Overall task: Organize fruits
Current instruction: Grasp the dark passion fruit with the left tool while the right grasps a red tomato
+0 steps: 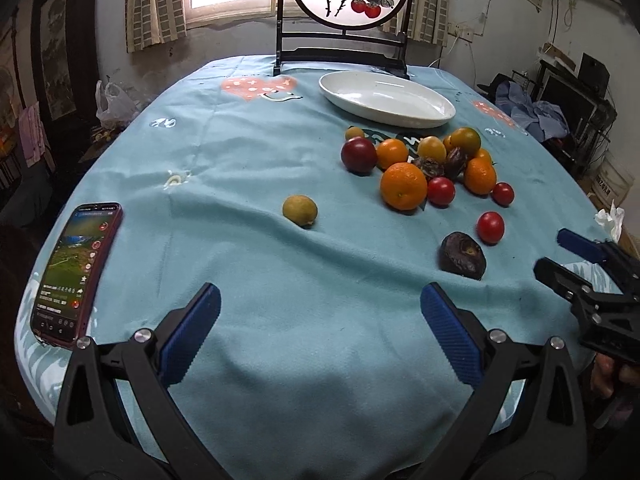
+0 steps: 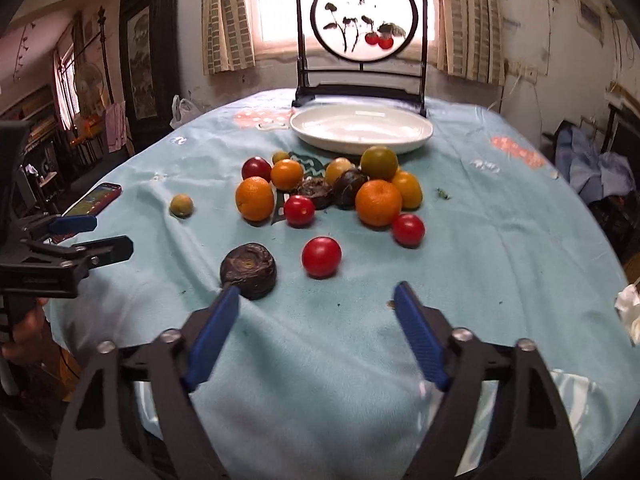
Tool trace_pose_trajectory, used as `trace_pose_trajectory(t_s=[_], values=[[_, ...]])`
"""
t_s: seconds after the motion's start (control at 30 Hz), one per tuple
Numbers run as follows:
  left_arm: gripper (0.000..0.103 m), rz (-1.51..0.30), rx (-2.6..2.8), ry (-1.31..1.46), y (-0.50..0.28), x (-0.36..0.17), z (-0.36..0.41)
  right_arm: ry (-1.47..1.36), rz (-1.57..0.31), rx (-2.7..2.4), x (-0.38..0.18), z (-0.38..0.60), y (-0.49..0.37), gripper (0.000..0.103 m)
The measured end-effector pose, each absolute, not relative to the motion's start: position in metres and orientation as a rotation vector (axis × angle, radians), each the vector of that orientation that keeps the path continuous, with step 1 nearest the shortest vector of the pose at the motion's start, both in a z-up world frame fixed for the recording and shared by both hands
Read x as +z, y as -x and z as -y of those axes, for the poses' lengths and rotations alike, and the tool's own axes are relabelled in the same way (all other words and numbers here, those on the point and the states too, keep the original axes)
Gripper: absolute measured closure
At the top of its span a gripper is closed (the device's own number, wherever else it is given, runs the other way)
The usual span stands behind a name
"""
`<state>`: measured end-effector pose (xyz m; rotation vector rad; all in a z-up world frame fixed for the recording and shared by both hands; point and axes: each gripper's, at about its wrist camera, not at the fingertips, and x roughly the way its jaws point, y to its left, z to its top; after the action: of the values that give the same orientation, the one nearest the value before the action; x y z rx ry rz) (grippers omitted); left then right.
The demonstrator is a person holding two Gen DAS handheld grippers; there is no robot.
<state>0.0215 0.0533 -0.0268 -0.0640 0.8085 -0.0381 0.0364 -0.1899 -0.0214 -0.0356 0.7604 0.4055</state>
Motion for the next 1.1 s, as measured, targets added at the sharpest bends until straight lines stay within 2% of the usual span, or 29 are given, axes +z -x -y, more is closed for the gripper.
trace_pose_trajectory(t_s=[0.07,0.17,0.2,0.37,0.53,0.57,0.6,0.73,0.97,1.1], values=[[0.002,-0.796,-0.081,0.066,-0.023,-0.028,-0.049,-0.016,-0.802,0.411,-0.027,0.195,-0.052,0.043],[0.002,-0.763,-0.141,0.034,-0.025,-0.028,-0.038,-0.015,-0.826,0.413,-0.031,0.19,-0.068,0.045],[0.002,-0.753,-0.159,0.019,-0.026,-0.029,-0.033,-0.007,-0.833,0.42,-0.031,0.186,-0.074,0.05],[0.002,-0.733,-0.227,-0.034,-0.032,-0.029,-0.014,0.018,-0.869,0.431,-0.036,0.175,-0.093,0.054],[0.009,-0.738,-0.282,-0.054,-0.041,-0.029,-0.001,0.021,-0.925,0.449,-0.048,0.171,-0.105,0.059],[0.01,-0.741,-0.29,-0.054,-0.043,-0.029,0.001,0.014,-0.934,0.461,-0.05,0.171,-0.106,0.068],[0.012,-0.744,-0.299,-0.055,-0.044,-0.029,0.003,0.003,-0.931,0.472,-0.049,0.172,-0.106,0.072],[0.023,-0.769,-0.345,-0.059,-0.053,-0.031,0.015,-0.053,-0.911,0.472,-0.047,0.186,-0.103,0.073],[0.025,-0.818,-0.413,-0.095,-0.065,-0.041,0.045,-0.142,-0.901,0.456,-0.046,0.211,-0.1,0.073],[0.036,-0.857,-0.415,-0.114,-0.072,-0.049,0.055,-0.132,-0.892,0.461,-0.045,0.208,-0.099,0.073]])
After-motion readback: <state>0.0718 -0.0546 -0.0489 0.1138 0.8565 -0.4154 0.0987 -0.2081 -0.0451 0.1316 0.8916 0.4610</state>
